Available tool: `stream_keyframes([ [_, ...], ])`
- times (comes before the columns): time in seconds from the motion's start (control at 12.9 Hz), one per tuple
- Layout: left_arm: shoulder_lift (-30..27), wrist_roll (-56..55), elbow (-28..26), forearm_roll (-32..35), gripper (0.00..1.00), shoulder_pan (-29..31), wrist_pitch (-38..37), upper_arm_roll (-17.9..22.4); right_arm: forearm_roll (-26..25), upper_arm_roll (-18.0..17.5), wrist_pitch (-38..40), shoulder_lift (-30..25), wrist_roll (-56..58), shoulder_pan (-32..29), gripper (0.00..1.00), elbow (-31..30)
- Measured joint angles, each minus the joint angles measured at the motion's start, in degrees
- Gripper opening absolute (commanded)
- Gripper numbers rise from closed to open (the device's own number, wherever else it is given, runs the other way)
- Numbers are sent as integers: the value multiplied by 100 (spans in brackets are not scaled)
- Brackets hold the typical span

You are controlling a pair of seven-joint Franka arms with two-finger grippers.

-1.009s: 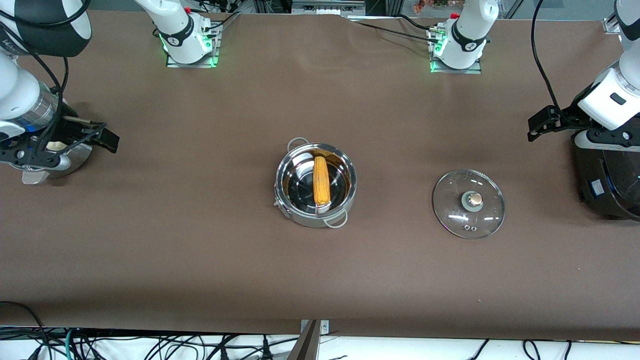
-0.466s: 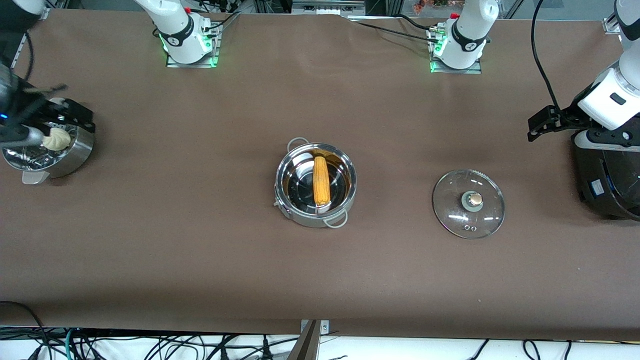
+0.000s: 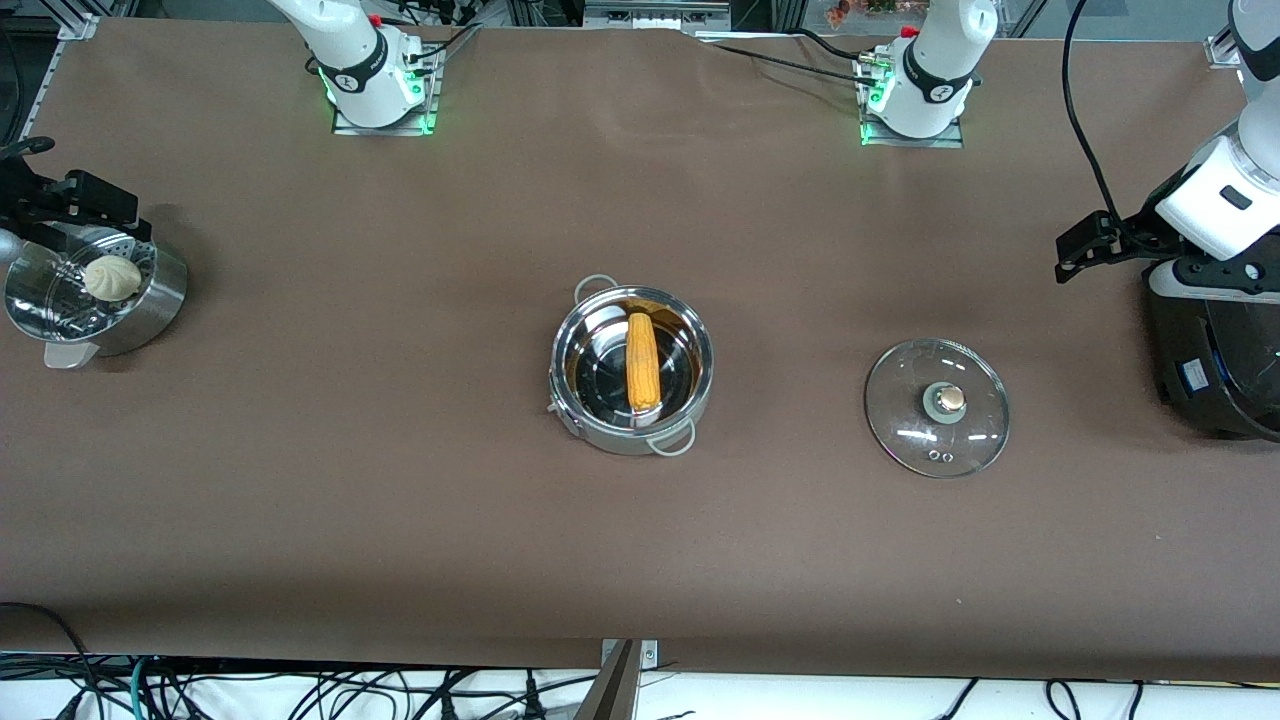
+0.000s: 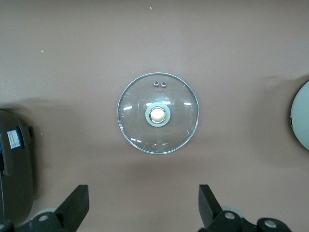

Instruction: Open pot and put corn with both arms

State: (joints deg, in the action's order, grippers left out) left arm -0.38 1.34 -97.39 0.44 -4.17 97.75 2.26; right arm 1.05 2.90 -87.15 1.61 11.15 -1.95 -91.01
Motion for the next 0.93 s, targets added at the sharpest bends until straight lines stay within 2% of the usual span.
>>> stream_keyframes([
  [0.7,0,0,12,0,100,-2,2,-1,-106,-43,146,5,-565,59,100,0],
  [0.93,0,0,12,0,100,-2,2,-1,-318,-50,138,51,-571,71,100,8],
])
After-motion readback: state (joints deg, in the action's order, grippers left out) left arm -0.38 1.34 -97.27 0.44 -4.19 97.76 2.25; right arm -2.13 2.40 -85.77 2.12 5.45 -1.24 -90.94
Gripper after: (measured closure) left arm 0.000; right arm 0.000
